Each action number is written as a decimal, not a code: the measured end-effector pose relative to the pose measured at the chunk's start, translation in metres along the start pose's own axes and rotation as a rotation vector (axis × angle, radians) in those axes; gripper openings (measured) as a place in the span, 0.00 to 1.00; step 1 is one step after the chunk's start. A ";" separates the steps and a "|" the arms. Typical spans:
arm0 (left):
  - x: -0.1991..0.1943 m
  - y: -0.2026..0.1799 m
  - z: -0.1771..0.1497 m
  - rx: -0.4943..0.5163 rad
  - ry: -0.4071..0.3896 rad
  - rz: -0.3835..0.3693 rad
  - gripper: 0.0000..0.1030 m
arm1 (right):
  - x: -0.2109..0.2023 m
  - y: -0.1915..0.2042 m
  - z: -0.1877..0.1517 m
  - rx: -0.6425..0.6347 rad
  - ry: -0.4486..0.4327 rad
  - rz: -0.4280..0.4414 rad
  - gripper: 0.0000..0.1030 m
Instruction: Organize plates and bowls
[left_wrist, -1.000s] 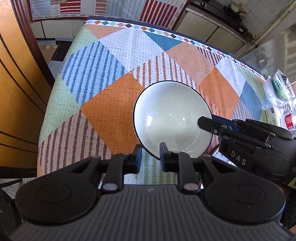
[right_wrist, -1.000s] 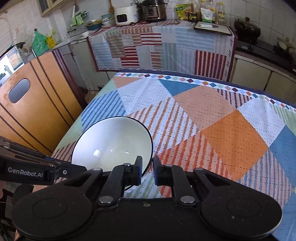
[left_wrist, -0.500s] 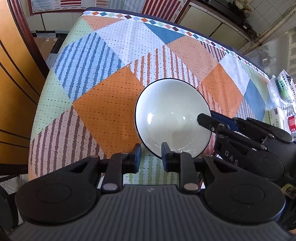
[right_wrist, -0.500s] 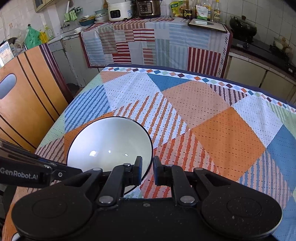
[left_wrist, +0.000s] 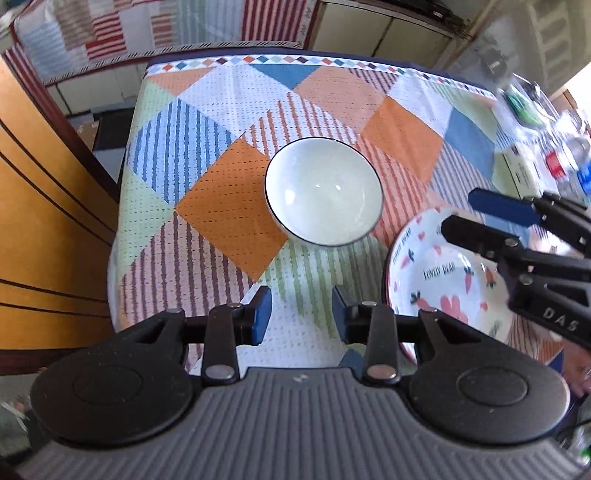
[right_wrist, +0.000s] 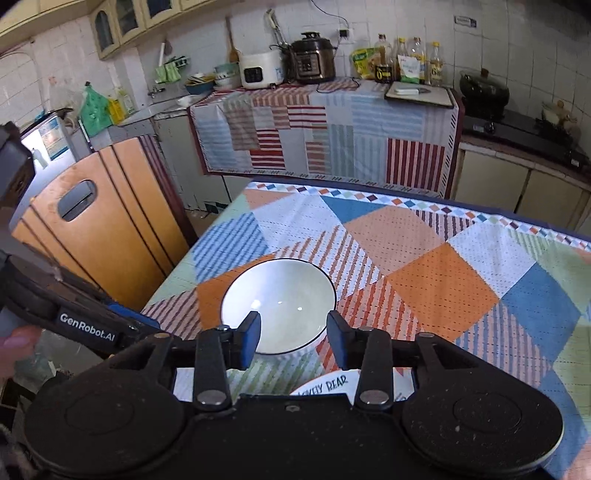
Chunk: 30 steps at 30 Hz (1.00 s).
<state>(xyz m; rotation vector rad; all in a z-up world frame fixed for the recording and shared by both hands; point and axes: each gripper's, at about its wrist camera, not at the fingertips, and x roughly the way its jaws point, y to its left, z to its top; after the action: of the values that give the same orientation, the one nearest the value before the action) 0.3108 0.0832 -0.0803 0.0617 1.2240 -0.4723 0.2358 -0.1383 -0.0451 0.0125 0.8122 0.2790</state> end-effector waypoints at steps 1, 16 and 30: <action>-0.008 -0.003 -0.004 0.029 -0.003 0.004 0.36 | -0.010 0.003 -0.001 -0.016 -0.005 0.002 0.47; -0.072 -0.033 -0.068 0.228 0.003 -0.034 0.48 | -0.089 0.051 -0.041 -0.151 -0.019 0.025 0.67; -0.044 -0.025 -0.123 0.233 0.032 0.003 0.77 | -0.091 0.080 -0.115 -0.125 -0.037 0.117 0.91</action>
<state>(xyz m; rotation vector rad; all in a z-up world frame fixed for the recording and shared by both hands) 0.1806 0.1109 -0.0787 0.2704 1.1959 -0.6111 0.0741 -0.0955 -0.0500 -0.0524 0.7573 0.4386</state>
